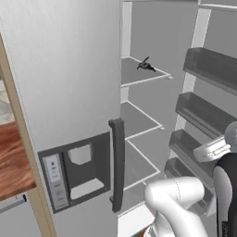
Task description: Take the cheese, fish, and squash from the fridge and place them on the plate on the dining counter to create an appetizer plate.
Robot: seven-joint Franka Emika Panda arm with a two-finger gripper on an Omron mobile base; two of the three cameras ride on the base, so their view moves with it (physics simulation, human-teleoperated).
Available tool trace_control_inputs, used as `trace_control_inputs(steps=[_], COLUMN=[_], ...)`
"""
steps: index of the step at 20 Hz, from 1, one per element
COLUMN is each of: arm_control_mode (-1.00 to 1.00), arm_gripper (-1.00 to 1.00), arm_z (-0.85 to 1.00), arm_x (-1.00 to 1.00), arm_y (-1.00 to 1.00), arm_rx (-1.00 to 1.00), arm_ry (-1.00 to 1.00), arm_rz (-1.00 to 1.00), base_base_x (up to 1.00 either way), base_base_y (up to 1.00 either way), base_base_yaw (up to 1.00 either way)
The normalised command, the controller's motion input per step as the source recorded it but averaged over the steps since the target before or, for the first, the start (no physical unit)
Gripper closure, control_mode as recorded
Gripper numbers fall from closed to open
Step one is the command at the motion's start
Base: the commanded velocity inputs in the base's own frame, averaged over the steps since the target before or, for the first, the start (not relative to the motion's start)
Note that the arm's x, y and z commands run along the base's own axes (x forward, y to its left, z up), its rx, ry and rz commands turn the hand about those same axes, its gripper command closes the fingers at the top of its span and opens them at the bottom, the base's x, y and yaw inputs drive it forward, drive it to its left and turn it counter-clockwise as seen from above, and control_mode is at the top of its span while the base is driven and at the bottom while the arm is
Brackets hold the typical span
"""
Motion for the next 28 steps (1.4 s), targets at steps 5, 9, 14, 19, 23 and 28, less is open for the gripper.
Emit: trace_control_inputs(steps=[5,9,14,19,23,28], arm_control_mode=[1.00,1.00,1.00,1.00,1.00,1.00], arm_gripper=[-1.00,-1.00,-1.00,-1.00,-1.00,-1.00], arm_z=[0.00,0.00,0.00,0.00,0.00,0.00], arm_x=[0.00,0.00,0.00,0.00,0.00,0.00], arm_y=[0.00,0.00,0.00,0.00,0.00,0.00], arm_rx=[0.00,0.00,0.00,0.00,0.00,0.00], arm_ry=[0.00,0.00,0.00,0.00,0.00,0.00], arm_rz=[0.00,0.00,0.00,0.00,0.00,0.00], base_base_x=[0.67,0.70,0.46,0.50,0.73,0.96], base_base_y=[0.00,0.00,-0.05,-0.02,0.00,0.00], base_base_yaw=[0.00,0.00,0.00,0.00,0.00,0.06])
